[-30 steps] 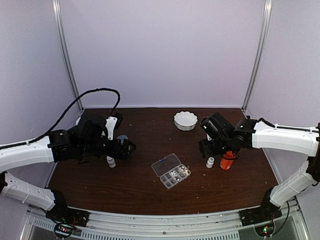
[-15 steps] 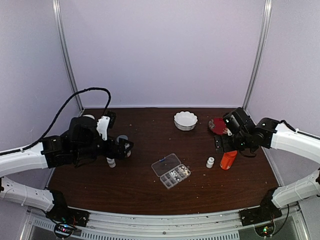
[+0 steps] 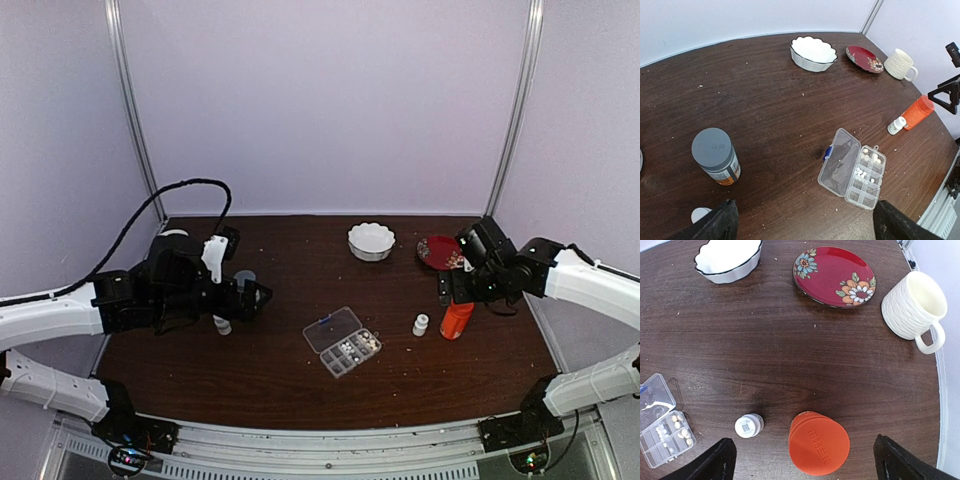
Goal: Sort the pills into containers
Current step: Pick up the pill bottle from the center of the board.
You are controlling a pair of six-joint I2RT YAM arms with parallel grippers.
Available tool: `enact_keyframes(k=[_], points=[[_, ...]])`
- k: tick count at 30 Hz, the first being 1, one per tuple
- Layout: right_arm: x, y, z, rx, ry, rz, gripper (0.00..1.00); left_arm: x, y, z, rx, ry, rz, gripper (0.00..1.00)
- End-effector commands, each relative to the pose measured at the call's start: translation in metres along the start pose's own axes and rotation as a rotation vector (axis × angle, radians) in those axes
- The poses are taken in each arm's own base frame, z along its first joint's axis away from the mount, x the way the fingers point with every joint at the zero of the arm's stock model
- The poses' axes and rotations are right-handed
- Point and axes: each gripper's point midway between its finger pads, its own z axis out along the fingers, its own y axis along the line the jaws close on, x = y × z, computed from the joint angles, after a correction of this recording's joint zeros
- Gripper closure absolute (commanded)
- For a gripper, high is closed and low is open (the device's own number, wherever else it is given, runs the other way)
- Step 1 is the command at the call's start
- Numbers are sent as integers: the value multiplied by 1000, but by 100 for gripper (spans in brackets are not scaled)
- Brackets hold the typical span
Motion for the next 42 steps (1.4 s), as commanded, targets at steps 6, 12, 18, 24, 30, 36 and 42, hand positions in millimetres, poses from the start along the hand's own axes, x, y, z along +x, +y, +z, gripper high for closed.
enact_keyframes(k=[6, 12, 18, 24, 30, 36, 42], points=[[16, 2, 19, -24, 44, 31, 6, -28, -21, 4, 68, -35, 23, 3], [24, -12, 29, 57, 58, 28, 13, -29, -16, 6, 33, -38, 1, 3], [31, -8, 35, 15, 73, 53, 30, -28, -18, 10, 41, -31, 8, 4], [34, -5, 39, 10, 90, 56, 23, -23, -18, 12, 45, -17, 11, 5], [33, -7, 41, 26, 83, 55, 25, -24, -15, 7, 33, -24, 8, 5], [27, -12, 43, 69, 75, 47, 31, -23, -11, 6, 16, -26, 14, 5], [21, -17, 39, 100, 60, 38, 46, -20, -12, 6, 25, -20, 8, 6]])
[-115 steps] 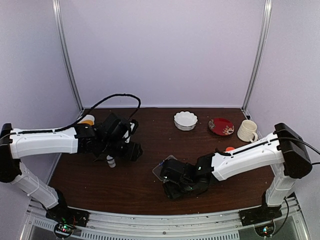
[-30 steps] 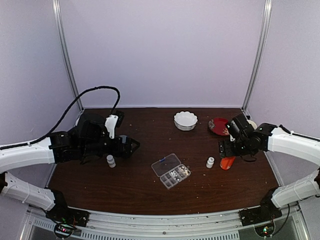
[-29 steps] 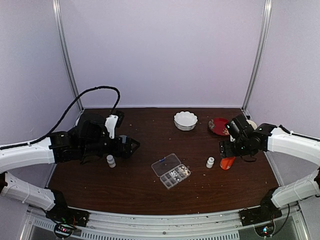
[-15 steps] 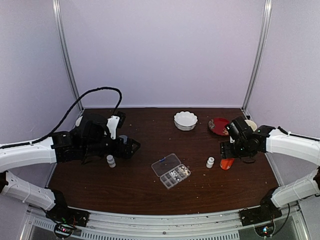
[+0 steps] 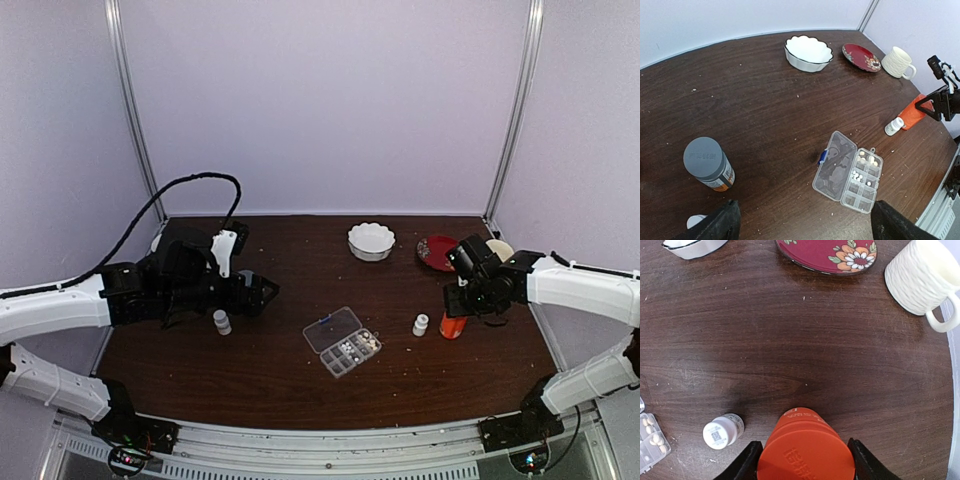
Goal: Sort the pills into containers
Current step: Pick up the pill bottle from the center of the board, then place the pill bottle at the center of the board.
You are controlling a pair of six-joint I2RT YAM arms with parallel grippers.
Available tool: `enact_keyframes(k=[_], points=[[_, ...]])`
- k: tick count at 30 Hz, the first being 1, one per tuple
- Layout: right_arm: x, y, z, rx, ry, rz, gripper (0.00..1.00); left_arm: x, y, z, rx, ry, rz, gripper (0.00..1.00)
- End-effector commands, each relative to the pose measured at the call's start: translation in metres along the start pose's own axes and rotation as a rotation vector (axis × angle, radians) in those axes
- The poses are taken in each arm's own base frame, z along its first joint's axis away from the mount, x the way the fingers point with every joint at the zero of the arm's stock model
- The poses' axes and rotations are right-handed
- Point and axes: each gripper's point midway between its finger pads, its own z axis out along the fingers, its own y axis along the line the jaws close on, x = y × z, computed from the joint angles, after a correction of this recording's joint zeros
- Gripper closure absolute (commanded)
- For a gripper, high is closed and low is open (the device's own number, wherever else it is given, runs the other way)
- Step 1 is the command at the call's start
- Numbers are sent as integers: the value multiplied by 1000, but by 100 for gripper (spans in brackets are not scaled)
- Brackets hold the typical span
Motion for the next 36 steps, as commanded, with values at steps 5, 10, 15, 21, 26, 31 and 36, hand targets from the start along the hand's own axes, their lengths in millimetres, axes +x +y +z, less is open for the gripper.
enact_keyframes(k=[5, 10, 15, 21, 26, 31, 36], points=[[-22, -17, -22, 59, -85, 19, 47, -12, -2, -8, 13, -39, -8, 6], [-34, -14, -49, -18, -144, -22, 49, -11, -2, -10, 21, -40, 0, 7], [-28, 22, -79, -265, -167, -130, 55, -10, -7, -6, 43, -34, -6, 8], [0, 65, -113, -523, -174, -250, 58, -15, -15, 0, 69, -27, -1, 9], [31, 104, -128, -655, -202, -350, 58, -18, -24, 8, 102, -16, 9, 9], [52, 143, -133, -691, -216, -414, 56, -19, -31, 11, 122, 5, 7, 11], [71, 163, -121, -638, -207, -488, 56, -15, -28, 7, 121, 12, -4, 12]])
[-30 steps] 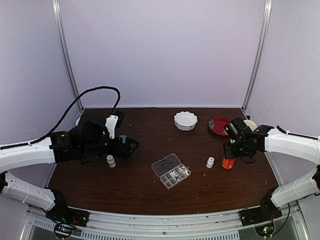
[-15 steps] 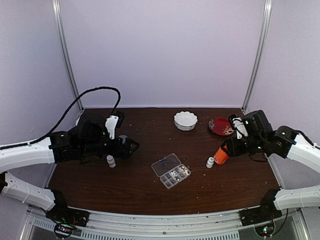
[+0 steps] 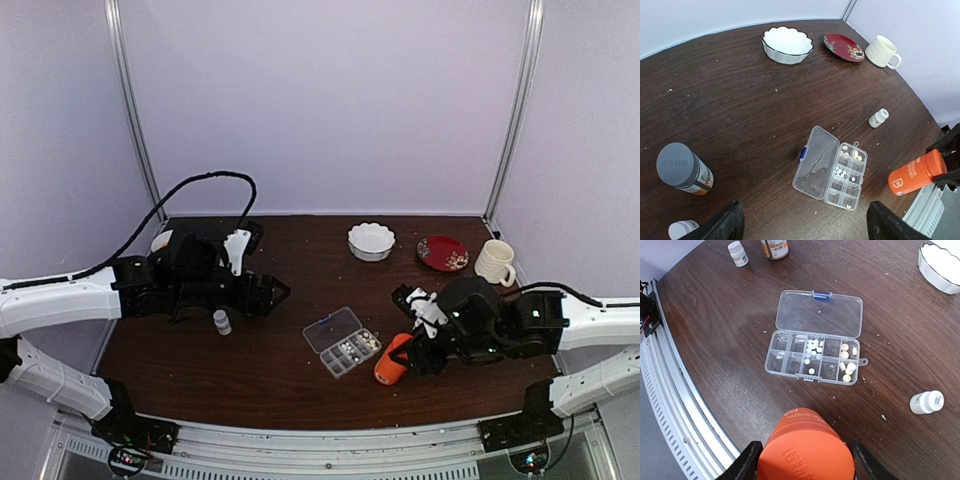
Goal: Sort the pills into containers
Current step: Place the pill bottle at the center of the board.
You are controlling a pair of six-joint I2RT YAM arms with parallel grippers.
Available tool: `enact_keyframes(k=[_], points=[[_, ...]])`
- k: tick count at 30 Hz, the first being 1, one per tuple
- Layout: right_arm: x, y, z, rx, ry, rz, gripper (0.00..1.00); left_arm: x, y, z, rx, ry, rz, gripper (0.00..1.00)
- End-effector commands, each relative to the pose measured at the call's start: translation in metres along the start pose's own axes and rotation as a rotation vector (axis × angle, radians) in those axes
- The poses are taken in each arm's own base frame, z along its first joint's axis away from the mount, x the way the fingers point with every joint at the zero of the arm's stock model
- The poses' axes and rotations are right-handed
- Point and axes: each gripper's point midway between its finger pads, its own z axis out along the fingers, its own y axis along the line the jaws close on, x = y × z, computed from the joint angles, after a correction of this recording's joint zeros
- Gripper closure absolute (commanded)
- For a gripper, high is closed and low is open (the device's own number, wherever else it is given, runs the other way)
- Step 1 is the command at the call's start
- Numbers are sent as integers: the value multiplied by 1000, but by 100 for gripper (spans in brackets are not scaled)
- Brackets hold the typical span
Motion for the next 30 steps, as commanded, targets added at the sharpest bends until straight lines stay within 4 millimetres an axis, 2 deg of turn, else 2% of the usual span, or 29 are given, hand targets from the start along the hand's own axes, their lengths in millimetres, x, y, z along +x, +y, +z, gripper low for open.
enact_keyframes(k=[1, 6, 8, 11, 12, 16, 22, 25, 30], points=[[-11, 7, 15, 57, -49, -16, 55, -15, -8, -8, 40, -48, -8, 12], [-8, 16, 29, 80, -16, -68, 53, -13, -10, -8, 51, -44, -13, 12], [-7, 19, 35, 94, -3, -88, 40, -13, -16, -6, 75, -38, -3, 12], [-9, 18, 33, 102, -14, -71, 3, -13, -24, -3, 100, -24, 11, 12], [-11, 18, 31, 98, -32, -57, 1, -12, -27, -2, 105, -16, 25, 12], [-25, 20, 17, 64, -120, -5, 0, -4, -34, 7, 78, 41, 83, 10], [-45, 17, -6, 33, -199, 31, 0, 2, -74, 18, 133, 76, 173, 11], [-42, 18, -4, 23, -175, 25, 4, 6, -82, 22, 146, 91, 173, 11], [-23, 18, 9, 41, -59, 17, 9, 11, -76, 20, 133, 82, 156, 12]])
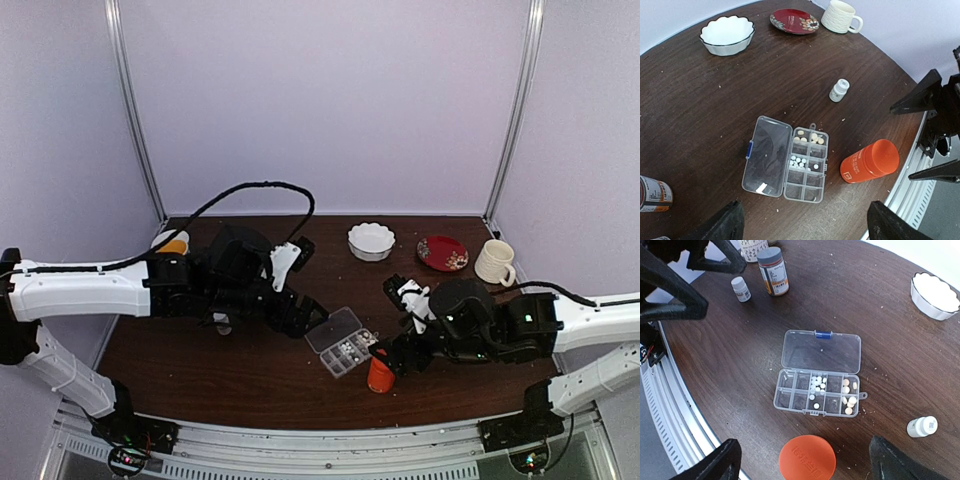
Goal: Sort the pills into containers
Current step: Place the pill bottle at the center of the board, then pick up the pill bottle from the center of the board.
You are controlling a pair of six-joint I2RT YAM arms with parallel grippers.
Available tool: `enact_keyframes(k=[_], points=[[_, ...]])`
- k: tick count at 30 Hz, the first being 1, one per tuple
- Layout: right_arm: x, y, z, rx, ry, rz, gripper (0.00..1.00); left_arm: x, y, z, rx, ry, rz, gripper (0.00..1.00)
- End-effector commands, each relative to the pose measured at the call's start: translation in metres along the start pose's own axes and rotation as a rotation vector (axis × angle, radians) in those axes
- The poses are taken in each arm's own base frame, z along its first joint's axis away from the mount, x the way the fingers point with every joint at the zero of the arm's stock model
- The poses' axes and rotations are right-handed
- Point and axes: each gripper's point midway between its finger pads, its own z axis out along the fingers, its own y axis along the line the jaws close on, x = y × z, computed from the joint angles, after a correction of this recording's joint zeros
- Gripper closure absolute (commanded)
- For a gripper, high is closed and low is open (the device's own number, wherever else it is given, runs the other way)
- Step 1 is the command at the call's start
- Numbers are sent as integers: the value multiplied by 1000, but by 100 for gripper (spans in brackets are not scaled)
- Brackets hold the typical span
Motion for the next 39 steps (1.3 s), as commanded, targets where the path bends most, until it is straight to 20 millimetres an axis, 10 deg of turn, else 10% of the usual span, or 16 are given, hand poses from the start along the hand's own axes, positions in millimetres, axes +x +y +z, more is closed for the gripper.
enact_keyframes(k=[1, 16, 39], points=[[16, -3, 7, 27, 105, 10, 10, -9, 3, -7, -15, -47, -5, 11], [40, -4, 21, 86, 273, 5, 7, -9, 10, -7, -56, -39, 4, 11], [41, -8, 29, 123, 287, -17, 43, -10, 15, -11, -83, -46, 14, 11]])
